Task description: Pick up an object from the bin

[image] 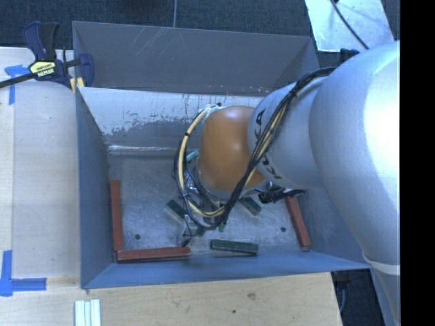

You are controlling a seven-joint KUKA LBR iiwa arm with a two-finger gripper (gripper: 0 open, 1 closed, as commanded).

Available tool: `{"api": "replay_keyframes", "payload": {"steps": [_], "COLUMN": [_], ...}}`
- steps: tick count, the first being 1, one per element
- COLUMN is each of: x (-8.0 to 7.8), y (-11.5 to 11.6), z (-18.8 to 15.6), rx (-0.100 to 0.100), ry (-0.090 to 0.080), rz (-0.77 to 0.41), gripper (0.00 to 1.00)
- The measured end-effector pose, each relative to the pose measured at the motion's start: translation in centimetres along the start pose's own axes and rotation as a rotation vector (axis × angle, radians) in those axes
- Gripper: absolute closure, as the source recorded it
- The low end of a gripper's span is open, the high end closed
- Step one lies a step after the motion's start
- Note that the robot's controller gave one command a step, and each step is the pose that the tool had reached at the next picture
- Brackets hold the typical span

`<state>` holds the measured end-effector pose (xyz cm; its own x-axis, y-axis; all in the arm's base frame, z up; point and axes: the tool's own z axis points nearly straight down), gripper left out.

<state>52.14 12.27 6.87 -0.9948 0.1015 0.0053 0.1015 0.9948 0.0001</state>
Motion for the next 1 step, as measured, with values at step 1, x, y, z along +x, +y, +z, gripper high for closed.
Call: {"api": "replay_keyframes", "payload": {"steps": [1], "x": [-0.36], "y": [-0.12], "z": [-0.37], "rx": [-0.002], "ry": [-0.009], "rz": [0.003], "gripper": [1.00]}}
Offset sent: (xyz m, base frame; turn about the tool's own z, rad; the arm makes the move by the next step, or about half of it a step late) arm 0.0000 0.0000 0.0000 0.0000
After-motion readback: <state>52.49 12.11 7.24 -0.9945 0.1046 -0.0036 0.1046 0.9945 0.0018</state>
